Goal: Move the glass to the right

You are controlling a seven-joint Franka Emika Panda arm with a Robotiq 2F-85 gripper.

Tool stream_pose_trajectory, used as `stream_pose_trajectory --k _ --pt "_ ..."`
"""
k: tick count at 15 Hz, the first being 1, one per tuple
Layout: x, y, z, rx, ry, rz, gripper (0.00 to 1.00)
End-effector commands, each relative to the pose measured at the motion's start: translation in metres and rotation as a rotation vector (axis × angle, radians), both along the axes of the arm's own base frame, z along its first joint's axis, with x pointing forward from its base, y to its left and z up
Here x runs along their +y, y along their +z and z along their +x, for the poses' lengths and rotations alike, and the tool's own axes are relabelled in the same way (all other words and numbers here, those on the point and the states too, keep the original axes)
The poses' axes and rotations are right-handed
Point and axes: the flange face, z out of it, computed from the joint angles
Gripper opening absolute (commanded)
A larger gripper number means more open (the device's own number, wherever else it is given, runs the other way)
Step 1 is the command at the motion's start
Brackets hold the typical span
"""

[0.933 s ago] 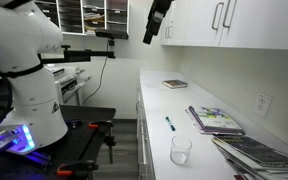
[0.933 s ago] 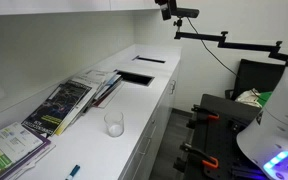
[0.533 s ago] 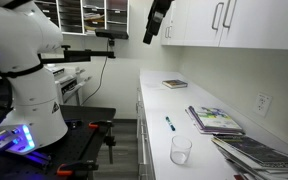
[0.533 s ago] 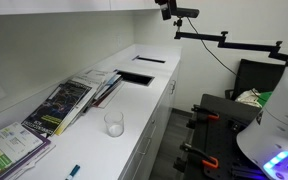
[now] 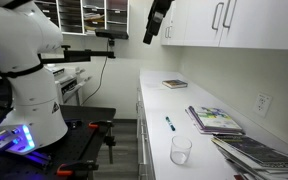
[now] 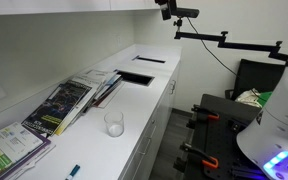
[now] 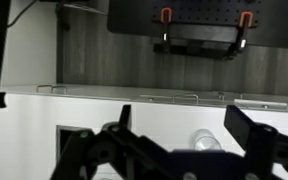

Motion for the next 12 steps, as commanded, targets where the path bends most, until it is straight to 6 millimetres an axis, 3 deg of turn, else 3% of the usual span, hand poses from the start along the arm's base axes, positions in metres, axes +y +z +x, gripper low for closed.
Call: stream_pose_trajectory --k 1,3,7,12 --pt "-0.016 -0.009 0.001 -0.040 -0.021 0.045 1.00" --pt "-0.032 -0.028 0.003 -0.063 -0.037 0.092 1.00" --pt "-0.050 -0.090 0.020 -0.133 -0.027 0.188 1.00" --pt "-0.029 -0.171 0.063 -0.176 -0.229 0.272 1.00"
